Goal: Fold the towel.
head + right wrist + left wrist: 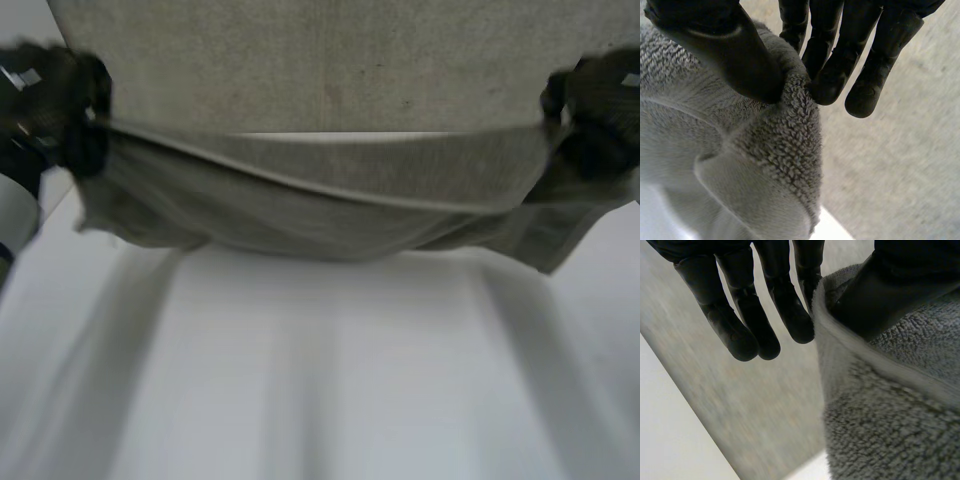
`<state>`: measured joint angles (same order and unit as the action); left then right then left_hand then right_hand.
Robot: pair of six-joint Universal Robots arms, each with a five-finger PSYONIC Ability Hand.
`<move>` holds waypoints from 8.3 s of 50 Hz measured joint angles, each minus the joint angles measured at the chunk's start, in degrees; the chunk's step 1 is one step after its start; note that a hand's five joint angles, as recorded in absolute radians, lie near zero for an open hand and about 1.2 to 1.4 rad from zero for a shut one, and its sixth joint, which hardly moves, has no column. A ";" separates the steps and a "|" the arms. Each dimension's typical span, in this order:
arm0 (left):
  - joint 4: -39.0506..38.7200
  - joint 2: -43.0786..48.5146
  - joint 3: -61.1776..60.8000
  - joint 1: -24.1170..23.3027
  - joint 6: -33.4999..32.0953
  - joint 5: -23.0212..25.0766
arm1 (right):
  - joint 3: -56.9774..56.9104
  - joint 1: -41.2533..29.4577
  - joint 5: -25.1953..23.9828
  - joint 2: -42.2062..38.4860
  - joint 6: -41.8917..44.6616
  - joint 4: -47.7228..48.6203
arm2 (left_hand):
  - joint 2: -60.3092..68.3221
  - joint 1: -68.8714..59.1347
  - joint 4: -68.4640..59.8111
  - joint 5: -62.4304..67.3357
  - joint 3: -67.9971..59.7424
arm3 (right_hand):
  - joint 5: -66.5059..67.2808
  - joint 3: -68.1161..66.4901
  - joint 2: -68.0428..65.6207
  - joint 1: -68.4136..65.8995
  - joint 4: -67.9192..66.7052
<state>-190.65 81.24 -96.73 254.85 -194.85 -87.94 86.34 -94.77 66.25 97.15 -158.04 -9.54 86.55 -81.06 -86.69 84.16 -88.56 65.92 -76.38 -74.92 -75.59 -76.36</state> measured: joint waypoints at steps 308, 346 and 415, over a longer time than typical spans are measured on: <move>8.11 -4.92 -22.83 2.12 -8.72 5.78 | 15.97 20.46 -16.04 3.96 17.14 -14.38 | 0.27 -0.02 0.00 0.28 -0.48 | 0.00 0.48 0.50 0.34 0.01; 3.34 59.52 37.26 -2.19 -8.68 8.94 | -22.60 -0.28 6.16 -46.28 7.04 2.52 | 0.25 -0.02 -0.49 0.38 -0.55 | -8.41 8.41 9.12 9.05 8.28; -0.99 53.26 26.10 0.45 -8.68 8.08 | 20.54 -0.99 9.01 -25.75 6.61 23.25 | -71.68 65.67 71.18 -71.33 74.23 | -62.79 62.56 60.72 62.12 61.98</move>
<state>-191.65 134.50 -70.63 255.30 -203.53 -79.86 106.88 -95.76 75.26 71.40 -151.43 13.71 14.87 -15.39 -15.52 12.84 -14.33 3.13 -13.82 -14.20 -13.47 -14.38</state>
